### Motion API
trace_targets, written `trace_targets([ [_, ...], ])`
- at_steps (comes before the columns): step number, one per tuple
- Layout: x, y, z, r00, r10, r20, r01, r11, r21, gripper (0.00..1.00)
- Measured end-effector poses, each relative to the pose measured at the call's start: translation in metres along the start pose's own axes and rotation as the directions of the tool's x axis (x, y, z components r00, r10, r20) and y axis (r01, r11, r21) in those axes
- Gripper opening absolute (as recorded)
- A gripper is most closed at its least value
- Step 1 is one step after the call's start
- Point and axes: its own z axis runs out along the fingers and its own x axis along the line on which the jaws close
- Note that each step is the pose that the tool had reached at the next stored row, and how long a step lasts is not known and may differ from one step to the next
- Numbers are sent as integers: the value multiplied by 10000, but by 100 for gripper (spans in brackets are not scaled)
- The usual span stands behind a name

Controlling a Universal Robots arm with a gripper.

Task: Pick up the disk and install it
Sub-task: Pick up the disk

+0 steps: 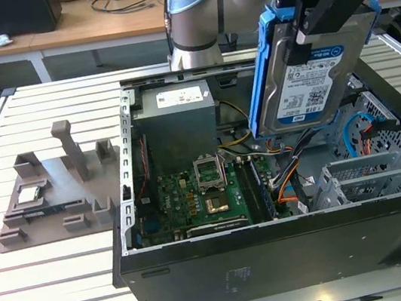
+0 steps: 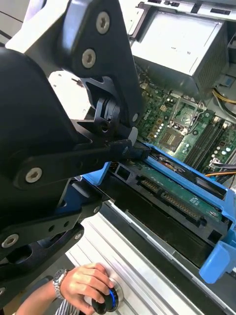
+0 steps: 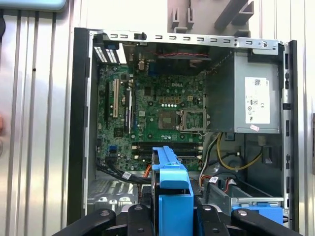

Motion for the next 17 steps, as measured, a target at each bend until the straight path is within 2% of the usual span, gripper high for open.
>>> trace_targets([
  [8,228,5,4,10000,1,1,-1,10000,-1,36],
  [17,363,8,10,10000,20,14,-20,10000,1,36],
])
